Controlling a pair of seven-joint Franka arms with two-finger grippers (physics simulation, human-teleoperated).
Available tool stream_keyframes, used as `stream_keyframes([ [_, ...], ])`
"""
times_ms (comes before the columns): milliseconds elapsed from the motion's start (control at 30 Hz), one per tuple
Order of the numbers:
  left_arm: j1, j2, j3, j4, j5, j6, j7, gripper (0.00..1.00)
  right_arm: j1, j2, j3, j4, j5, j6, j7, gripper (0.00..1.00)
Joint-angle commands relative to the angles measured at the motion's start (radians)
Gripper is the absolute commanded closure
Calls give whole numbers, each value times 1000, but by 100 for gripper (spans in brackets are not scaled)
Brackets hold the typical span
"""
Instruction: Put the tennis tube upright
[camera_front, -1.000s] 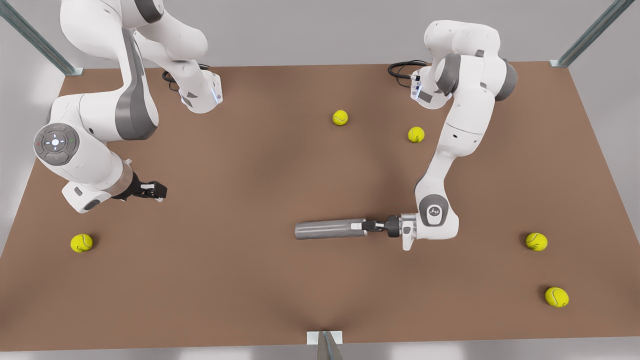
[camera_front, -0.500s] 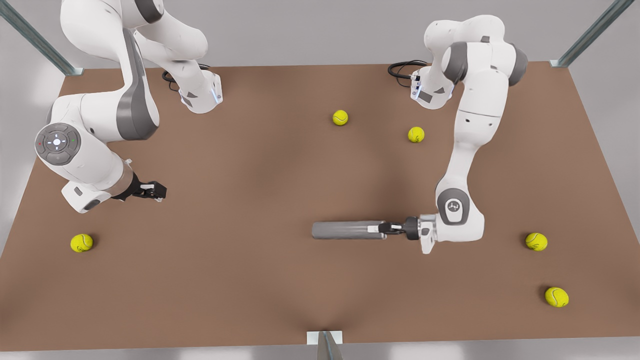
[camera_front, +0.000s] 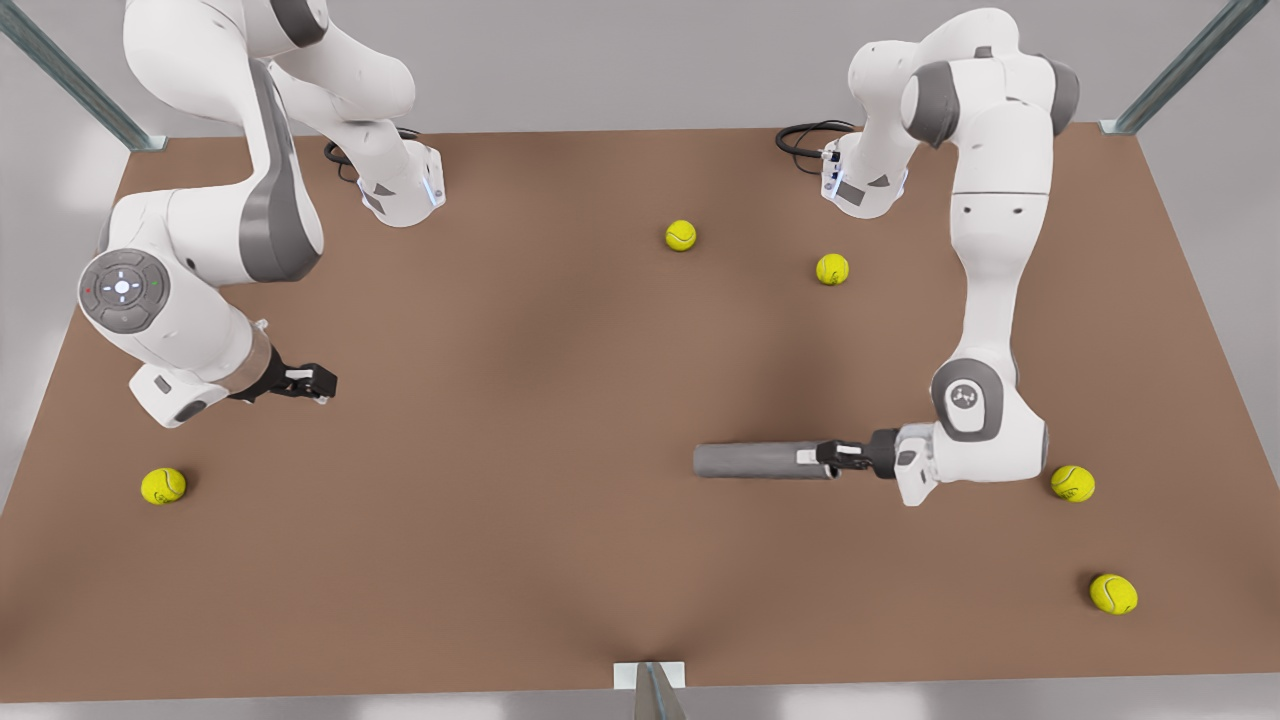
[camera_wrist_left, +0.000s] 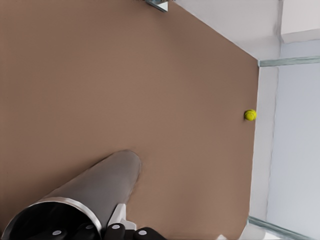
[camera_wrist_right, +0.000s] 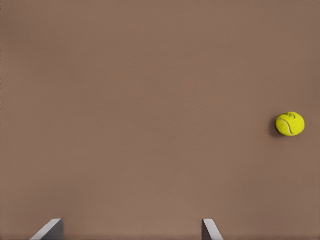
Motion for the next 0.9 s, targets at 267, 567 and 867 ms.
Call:
stream_keyframes([
  [267, 0, -75, 46, 2, 199, -8, -31, 79, 13, 6, 0, 0, -3, 0, 2, 0],
  [567, 21, -210, 46, 0, 571, -13, -161, 79, 16, 6, 0, 0, -3, 0, 2, 0],
  [867, 11, -299, 37, -3, 877, -34, -393, 79, 39, 14, 0, 2, -40, 0, 3, 0],
])
